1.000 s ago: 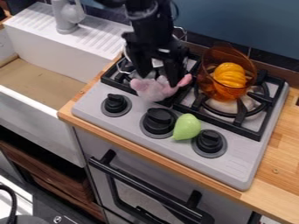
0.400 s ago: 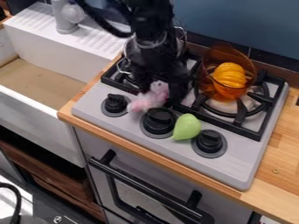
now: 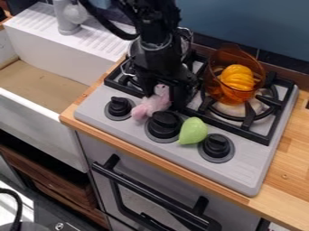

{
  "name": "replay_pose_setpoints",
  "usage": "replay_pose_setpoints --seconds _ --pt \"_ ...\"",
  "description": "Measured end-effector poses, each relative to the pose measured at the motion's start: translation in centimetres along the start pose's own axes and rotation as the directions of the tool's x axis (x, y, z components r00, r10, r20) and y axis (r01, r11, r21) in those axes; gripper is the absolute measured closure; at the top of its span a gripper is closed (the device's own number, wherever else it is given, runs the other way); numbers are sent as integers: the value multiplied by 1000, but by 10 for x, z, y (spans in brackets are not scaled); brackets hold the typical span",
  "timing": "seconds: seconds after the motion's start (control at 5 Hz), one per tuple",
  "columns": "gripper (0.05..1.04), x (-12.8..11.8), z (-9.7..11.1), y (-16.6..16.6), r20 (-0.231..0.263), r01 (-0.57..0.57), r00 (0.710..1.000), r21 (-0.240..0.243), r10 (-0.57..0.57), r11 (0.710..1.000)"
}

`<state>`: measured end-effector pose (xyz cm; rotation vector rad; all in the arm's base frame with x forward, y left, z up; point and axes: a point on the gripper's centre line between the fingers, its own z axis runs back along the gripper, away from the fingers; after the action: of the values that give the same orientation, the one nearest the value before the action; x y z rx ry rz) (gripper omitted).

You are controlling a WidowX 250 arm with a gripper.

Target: Picked up the bunny and moved into the silver pot

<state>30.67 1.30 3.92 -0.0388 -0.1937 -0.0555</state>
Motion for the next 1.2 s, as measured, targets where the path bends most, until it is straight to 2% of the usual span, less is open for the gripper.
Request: replay_pose_setpoints --seconds 0.2,0.4,0.6,0.8,1.0,1.2 --pt "632 1 -2 0 -1 5 1000 -9 -5 1000" --pt "732 2 -1 1 6 -5 1000 -28 5 1000" --pt "726 1 0 1 14 2 1000 -37 -1 999" --pt "712 -2 14 4 9 -9 1000 -71 10 997" --pt "712 4 37 6 15 -68 997 -102 70 992" --pt "711 14 54 8 6 -105 994 -105 106 989"
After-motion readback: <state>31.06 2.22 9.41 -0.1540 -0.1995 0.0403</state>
